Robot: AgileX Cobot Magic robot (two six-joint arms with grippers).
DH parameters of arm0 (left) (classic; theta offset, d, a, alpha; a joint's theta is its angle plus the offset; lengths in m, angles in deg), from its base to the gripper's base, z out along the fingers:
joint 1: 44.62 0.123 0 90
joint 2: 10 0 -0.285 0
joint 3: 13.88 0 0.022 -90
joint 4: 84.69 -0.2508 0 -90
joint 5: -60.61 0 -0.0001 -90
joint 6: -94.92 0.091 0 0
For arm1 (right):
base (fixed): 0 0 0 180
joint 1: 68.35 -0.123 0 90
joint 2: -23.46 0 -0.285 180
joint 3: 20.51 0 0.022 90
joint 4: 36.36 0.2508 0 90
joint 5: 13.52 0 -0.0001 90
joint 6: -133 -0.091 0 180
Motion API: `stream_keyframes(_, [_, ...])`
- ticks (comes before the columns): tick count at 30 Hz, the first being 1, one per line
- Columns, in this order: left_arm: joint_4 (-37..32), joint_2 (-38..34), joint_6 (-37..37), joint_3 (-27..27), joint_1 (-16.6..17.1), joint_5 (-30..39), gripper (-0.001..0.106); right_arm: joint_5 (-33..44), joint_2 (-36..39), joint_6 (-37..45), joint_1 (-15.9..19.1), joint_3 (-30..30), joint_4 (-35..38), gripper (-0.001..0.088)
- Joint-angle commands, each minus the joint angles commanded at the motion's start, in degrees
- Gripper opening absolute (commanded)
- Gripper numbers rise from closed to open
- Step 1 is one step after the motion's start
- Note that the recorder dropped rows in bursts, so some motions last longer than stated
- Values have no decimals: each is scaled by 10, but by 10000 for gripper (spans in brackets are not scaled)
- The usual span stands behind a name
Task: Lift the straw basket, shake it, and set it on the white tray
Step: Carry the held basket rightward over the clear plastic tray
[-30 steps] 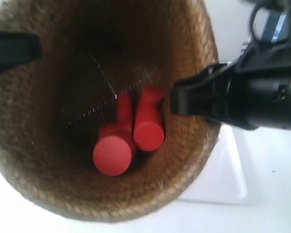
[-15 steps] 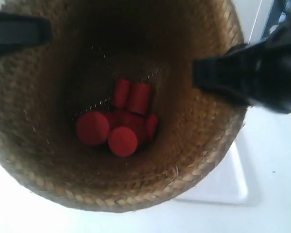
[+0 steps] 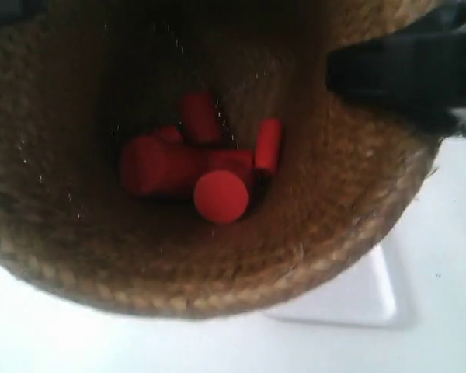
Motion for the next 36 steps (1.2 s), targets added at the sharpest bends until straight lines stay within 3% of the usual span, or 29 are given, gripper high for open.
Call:
stream_keyframes(1, [-2,-14,1,-14,1,-4,0,30,30,-60,6,-6,-51,0])
stream_keyframes(3, [-11,-13,0,-1,1,85,0,107,42,53,-6,41,84,0])
stream_keyframes(4, [-11,23,-2,29,1,126,0,105,4,180,-28,73,215,0])
stream_keyframes(5, [-5,40,-6,42,1,130,0,95,-19,199,-38,78,251,0])
stream_keyframes(7, [-17,59,-8,37,1,83,0,51,-48,171,-47,54,194,0])
stream_keyframes(8, [-13,34,-10,5,1,12,0,36,-16,54,-38,15,68,0])
stream_keyframes(9, [-8,14,-12,-7,1,-5,0,53,16,-13,-31,1,-20,0])
stream_keyframes(10, [-4,1,-38,7,1,58,0,110,42,-26,-30,15,-3,0])
stream_keyframes(11, [-13,20,-39,36,0,136,0,144,35,52,-41,45,106,0])
stream_keyframes(12, [-17,37,-39,58,0,171,0,149,16,136,-54,64,211,0])
stream_keyframes(13, [-22,57,-38,75,0,169,0,118,-9,176,-66,71,268,0])
stream_keyframes(14, [-35,62,-28,72,0,136,0,68,-27,177,-72,66,258,0])
stream_keyframes(15, [-57,56,-32,47,0,69,0,12,-24,145,-66,45,186,0])
stream_keyframes(16, [-57,31,-33,24,0,21,0,10,-2,57,-57,30,87,0])
stream_keyframes(17, [-57,1,-33,9,1,9,0,61,34,-46,-43,28,-7,0])
stream_keyframes(18, [-55,-5,-45,14,1,34,0,96,43,-54,-43,40,6,0])
stream_keyframes(20, [-61,5,-59,46,1,121,0,125,29,46,-53,82,118,0])
stream_keyframes(22, [-68,31,-59,74,1,170,0,97,-14,167,-74,109,247,0])
stream_keyframes(23, [-68,45,-59,78,1,160,0,73,-29,180,-82,110,259,0])
stream_keyframes(24, [-70,52,-57,75,1,136,0,44,-44,174,-85,102,233,0])
stream_keyframes(26, [-76,43,-56,46,1,55,0,24,-32,88,-76,75,90,0])
stream_keyframes(28, [-76,8,-57,15,1,-10,0,58,19,-76,-53,47,-96,0])
stream_keyframes(29, [-76,-9,-57,9,2,-16,0,77,46,-90,-46,46,-115,0])
stream_keyframes(30, [-74,-16,-67,12,2,2,0,104,63,-91,-42,56,-108,0])
stream_keyframes(32, [-72,-9,-96,37,1,75,0,146,59,-50,-50,91,14,0])
stream_keyframes(34, [-72,18,-96,68,1,153,0,134,24,71,-72,120,175,0])
stream_keyframes(36, [-74,48,-91,83,1,178,0,78,-13,123,-94,110,218,0])
